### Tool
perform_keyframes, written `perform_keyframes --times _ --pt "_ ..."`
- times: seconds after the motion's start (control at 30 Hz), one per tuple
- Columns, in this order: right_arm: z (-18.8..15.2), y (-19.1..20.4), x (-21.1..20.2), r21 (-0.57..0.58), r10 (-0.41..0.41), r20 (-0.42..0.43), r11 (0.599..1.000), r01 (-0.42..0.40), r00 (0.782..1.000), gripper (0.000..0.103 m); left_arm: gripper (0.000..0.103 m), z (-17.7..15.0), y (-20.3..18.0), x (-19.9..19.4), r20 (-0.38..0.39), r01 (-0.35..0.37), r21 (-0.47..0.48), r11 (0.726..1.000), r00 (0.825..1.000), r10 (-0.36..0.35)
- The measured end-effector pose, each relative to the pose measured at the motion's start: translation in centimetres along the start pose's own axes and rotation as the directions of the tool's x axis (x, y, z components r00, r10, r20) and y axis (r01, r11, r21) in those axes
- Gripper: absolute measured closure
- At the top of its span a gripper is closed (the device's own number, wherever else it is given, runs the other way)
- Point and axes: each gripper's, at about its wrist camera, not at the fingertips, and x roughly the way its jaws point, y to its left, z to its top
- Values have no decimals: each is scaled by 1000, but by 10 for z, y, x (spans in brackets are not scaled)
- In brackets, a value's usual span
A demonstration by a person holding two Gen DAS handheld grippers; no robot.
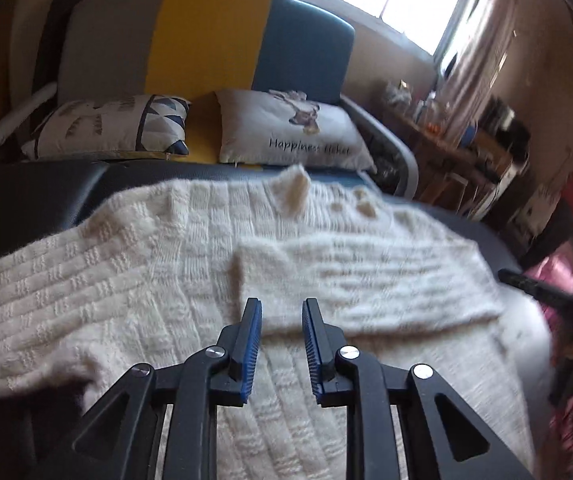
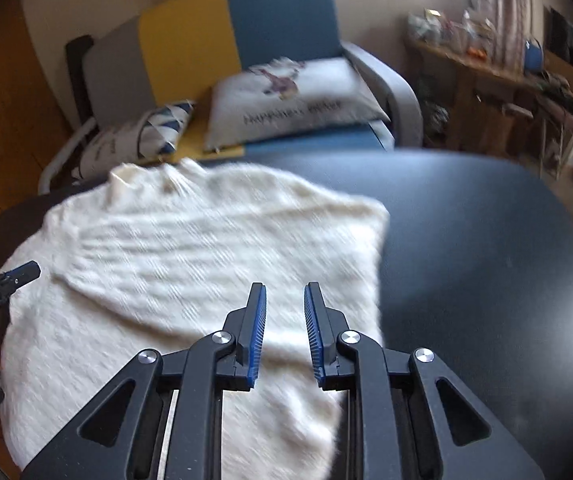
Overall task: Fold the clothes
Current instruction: 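Hover both open tools over the sweater, checking the folded sleeve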
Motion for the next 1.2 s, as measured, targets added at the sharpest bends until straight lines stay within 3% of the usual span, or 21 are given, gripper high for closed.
perform_keyframes --times 0.07,0.27,0.37,0.4,0.43,0.47,0.57,0.73,0.83,0.9,1.0,1.2 --pt "11 11 12 -21 7 5 1000 -7 1000 72 82 10 1 4 -1 22 -13 1000 1000 -22" --pt "35 28 61 -46 -4 -52 999 2 999 72 82 31 -17 42 -61 49 20 999 997 -47" --pt "38 38 75 -71 21 -70 997 -26 997 72 82 34 -25 70 -99 5 60 998 995 1" --pt "38 42 80 -90 13 -77 996 -20 997 72 83 33 -24 79 -117 -40 70 997 992 48" --pt "37 45 89 -115 -31 -95 993 20 995 72 84 32 -22 89 -132 -81 80 993 987 91" --pt "35 44 97 -123 -64 -112 991 50 992 71 84 32 -21 87 -120 -69 67 995 990 77" --pt "37 37 99 -81 -34 -97 996 26 995 70 84 33 -26 74 -83 -62 68 996 994 67" --pt "35 44 78 -124 21 -63 992 -29 998 70 83 37 -55 65 -47 1 146 989 999 6" --pt "30 53 76 -167 57 -70 984 -69 996 70 83 34 -63 88 -103 -34 185 982 993 54" --pt "25 58 86 -206 22 -113 977 -45 993 70 82 30 -58 106 -160 -63 179 982 983 92" --pt "24 54 93 -181 13 -131 983 -37 991 69 82 31 -50 89 -126 -28 120 992 991 44" --pt "7 67 55 -196 80 -90 976 -97 993 69 82 9 -30 30 -30 25 39 999 999 -24"
